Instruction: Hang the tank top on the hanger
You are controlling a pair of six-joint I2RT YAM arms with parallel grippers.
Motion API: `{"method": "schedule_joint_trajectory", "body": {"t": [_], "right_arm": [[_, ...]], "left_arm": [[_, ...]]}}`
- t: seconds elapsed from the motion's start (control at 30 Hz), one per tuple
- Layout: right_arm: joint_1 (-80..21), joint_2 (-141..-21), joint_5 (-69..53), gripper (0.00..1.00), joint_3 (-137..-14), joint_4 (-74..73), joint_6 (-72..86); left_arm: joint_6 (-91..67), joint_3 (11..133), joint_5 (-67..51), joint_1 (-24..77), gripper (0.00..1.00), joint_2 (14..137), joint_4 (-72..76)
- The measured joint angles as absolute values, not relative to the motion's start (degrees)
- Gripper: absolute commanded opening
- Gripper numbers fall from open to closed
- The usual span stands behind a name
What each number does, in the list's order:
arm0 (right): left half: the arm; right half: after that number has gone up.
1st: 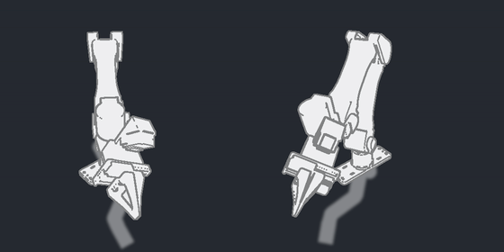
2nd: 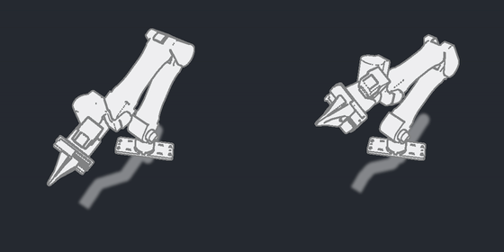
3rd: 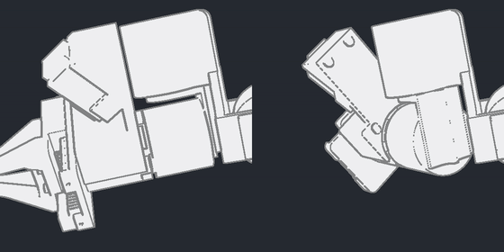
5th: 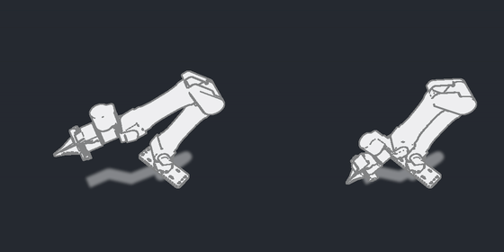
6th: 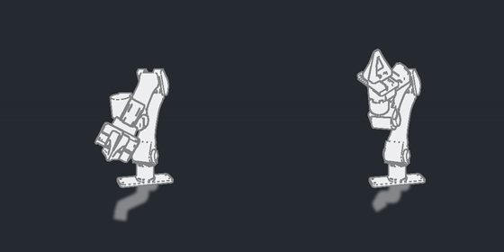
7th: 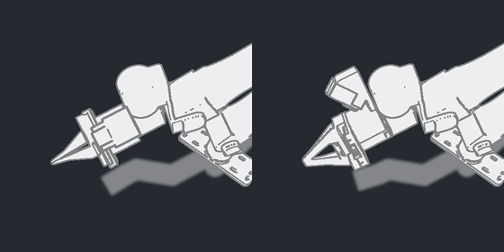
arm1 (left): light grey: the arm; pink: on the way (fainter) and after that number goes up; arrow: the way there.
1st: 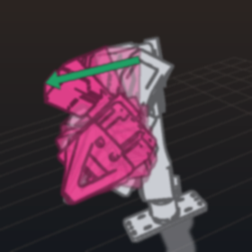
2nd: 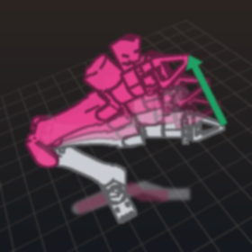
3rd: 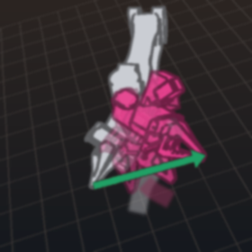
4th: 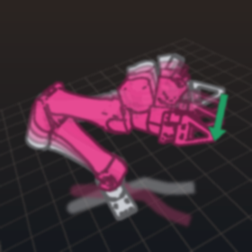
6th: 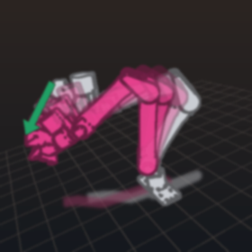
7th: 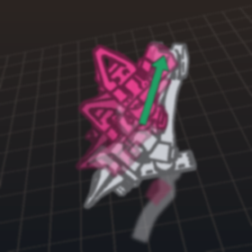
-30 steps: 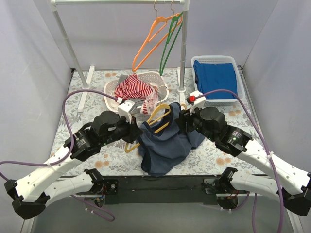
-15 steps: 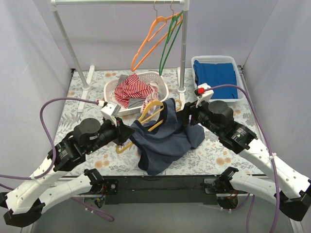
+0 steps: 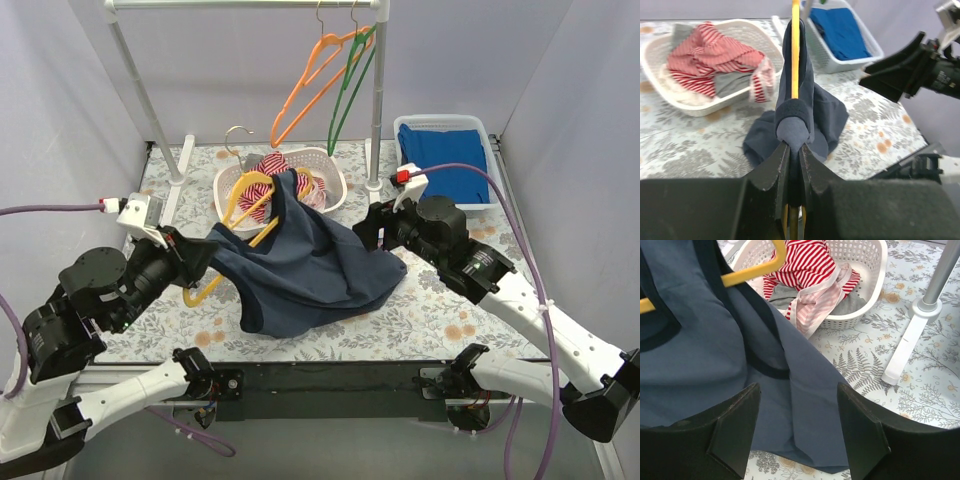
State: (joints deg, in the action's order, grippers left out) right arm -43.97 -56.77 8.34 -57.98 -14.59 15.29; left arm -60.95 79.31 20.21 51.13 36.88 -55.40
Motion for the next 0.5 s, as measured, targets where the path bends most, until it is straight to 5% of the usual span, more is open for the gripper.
{"method": "schedule_joint_trajectory", "body": {"t": [0.5], "right_arm": [[-43.9,-62.3,0.3,0.73,-51.0,-5.8,19.6]], "left_arm": [[-62.7,98.0,38.5,51.1,0.0,44.0,-72.1]]}}
